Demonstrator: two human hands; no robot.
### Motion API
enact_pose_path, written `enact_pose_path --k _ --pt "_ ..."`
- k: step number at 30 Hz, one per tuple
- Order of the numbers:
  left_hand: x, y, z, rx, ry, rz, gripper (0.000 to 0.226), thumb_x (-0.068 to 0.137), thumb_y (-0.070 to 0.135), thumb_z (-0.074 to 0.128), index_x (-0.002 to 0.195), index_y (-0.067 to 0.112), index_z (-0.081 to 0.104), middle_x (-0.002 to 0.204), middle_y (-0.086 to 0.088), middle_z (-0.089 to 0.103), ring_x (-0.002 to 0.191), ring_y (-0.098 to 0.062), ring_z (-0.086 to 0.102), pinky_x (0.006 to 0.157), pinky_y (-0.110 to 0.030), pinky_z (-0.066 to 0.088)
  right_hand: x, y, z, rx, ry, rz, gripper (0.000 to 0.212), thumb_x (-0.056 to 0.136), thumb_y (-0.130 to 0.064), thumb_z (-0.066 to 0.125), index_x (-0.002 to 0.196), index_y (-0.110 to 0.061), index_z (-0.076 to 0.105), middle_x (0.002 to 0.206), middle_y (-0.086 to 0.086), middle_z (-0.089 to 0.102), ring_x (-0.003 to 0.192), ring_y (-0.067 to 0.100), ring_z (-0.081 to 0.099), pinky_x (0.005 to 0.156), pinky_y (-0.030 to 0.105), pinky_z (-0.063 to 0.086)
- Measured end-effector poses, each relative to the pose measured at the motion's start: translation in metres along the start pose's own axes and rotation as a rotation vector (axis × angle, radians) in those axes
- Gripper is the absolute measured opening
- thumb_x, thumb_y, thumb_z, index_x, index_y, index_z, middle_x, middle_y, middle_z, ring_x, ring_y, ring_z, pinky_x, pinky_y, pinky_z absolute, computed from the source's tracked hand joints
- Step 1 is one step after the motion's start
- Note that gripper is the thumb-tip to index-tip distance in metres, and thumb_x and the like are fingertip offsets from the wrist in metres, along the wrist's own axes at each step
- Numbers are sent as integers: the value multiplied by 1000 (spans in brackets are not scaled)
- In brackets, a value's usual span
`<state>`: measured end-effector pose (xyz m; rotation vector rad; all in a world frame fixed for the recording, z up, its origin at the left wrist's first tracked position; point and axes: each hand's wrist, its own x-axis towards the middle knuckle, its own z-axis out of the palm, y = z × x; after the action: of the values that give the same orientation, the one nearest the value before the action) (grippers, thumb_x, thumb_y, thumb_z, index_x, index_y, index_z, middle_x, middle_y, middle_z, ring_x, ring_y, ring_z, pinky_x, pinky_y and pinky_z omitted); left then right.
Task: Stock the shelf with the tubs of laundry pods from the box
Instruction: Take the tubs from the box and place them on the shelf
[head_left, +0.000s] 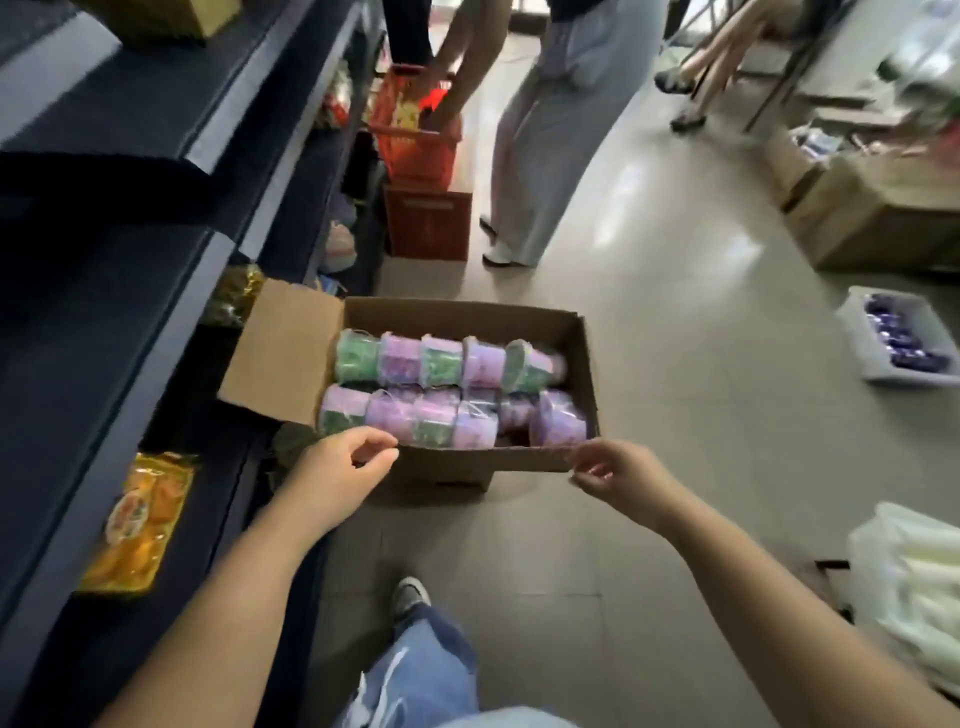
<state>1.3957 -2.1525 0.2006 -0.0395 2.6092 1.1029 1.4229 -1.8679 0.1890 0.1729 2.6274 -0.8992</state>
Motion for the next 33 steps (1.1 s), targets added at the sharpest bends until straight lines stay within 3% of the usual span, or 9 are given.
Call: enact_pose_path --k 2,5,11,22,24,26,29,31,33 --pt "36 -1 10 -10 -93 -19 11 88 20 58 98 18 64 92 5 60 88 -10 53 75 -21 35 18 9 -2 23 -8 106 11 82 -15 68 89 -22 64 72 -15 56 58 -6 54 59 4 38" --pt "81 -10 25 17 -208 -60 5 88 21 59 92 21 62 90 5 61 90 -13 56 75 -22 37 43 26 -7 29 -4 238 19 82 -16 67 101 -14 66 84 -4 59 70 9 55 71 17 40" --pt "145 -26 58 48 -314 -264 16 85 16 62 98 8 66 97 -5 65 96 -19 59 80 -23 39 103 69 -17 6 -59 391 28 84 -19 65 112 -14 63 106 4 64 86 14 55 83 25 42" --pt "228 -18 150 -59 -233 -619 21 86 16 60 102 3 66 106 -12 66 105 -25 58 79 -20 34 288 135 -7 -138 -370 280 45 82 -17 66 125 -11 53 121 11 61 107 28 57 82 26 41" --pt "250 -14 169 -119 -226 -620 21 87 17 60 103 4 65 102 -9 65 99 -21 57 79 -20 35 314 142 4 -143 -412 239 51 81 -18 67 128 -11 49 124 12 58 107 28 57 82 26 41" --pt "276 -7 187 -172 -231 -612 17 88 20 58 100 10 65 88 -1 62 87 -13 54 68 -20 37 337 147 17 -206 -522 201 59 82 -23 68 134 -11 44 129 12 54 110 29 55 87 30 42" --pt "318 4 220 -266 -245 -599 13 88 29 58 94 19 63 72 7 57 65 -3 53 55 -8 36 359 159 31 -301 -675 214 61 82 -33 68 133 -11 43 129 13 53 110 30 54 84 31 42" --pt "344 8 247 -333 -285 -643 25 87 37 58 100 17 63 78 3 60 73 -9 55 58 -11 40 368 170 41 -305 -745 242 62 82 -33 67 133 -9 42 131 15 50 115 30 51 88 32 41" --pt "362 9 271 -403 -310 -741 44 82 49 59 108 14 61 100 -6 65 92 -17 60 74 -23 45 372 178 50 -277 -836 250 66 83 -30 66 138 -9 36 138 15 44 125 30 44 99 33 35"
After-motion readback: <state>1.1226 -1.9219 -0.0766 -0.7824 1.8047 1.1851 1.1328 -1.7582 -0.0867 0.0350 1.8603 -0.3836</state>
